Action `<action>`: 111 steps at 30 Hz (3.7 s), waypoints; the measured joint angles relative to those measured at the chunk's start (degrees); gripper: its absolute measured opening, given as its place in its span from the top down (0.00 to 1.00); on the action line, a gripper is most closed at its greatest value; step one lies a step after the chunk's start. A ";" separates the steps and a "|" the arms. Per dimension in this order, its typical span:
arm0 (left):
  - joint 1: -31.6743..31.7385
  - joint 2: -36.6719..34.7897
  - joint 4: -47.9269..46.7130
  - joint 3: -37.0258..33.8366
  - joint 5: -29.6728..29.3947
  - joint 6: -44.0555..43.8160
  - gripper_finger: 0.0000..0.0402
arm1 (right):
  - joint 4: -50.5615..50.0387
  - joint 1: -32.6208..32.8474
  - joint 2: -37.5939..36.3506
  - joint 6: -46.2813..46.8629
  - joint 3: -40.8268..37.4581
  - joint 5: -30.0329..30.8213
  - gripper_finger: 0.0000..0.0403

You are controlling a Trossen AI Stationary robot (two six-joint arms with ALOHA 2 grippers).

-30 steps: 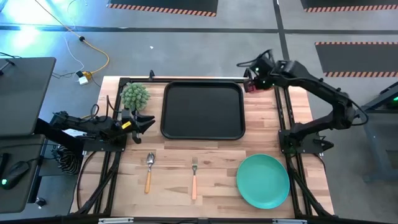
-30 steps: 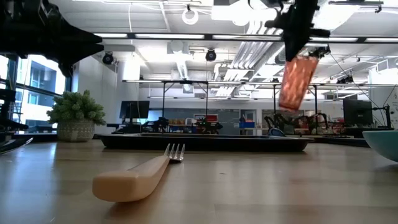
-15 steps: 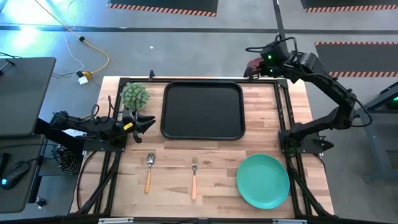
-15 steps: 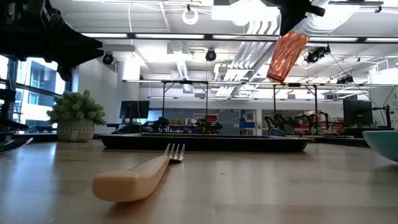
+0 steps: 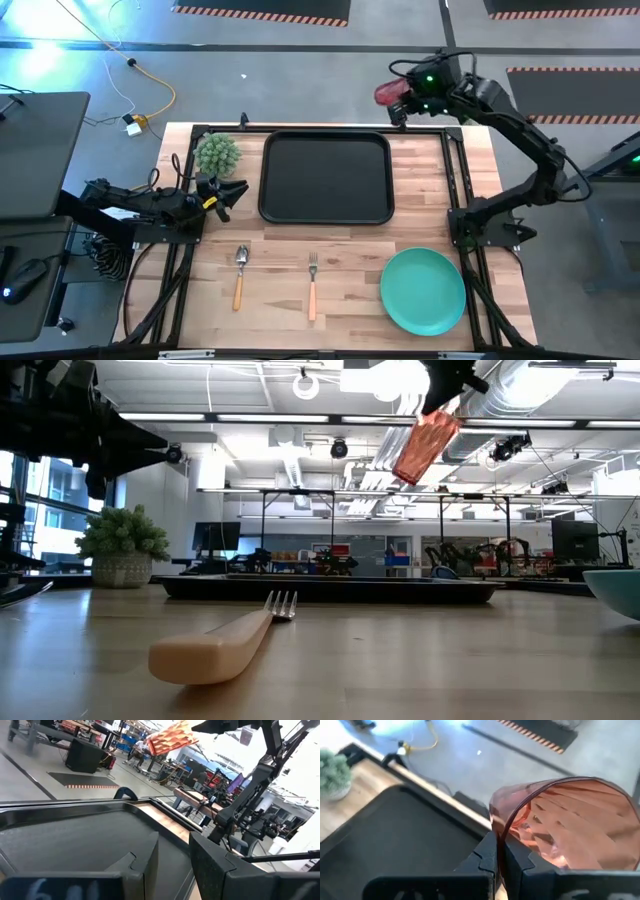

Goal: Pick and place plate/cup/fork/spoon on tray
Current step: Put the orange glass on the black table tray

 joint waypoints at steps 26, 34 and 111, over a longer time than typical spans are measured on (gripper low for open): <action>0.01 0.01 -0.01 0.00 -1.06 0.04 0.75 | -8.14 -0.99 16.51 -2.51 0.00 -14.55 1.00; 0.00 0.00 -0.01 0.00 -1.06 0.07 0.75 | -9.10 -0.99 19.34 -2.51 0.00 -14.64 1.00; 0.01 -0.01 -0.02 0.00 -0.98 0.76 0.75 | -13.25 5.44 27.50 -4.79 12.67 -8.32 0.72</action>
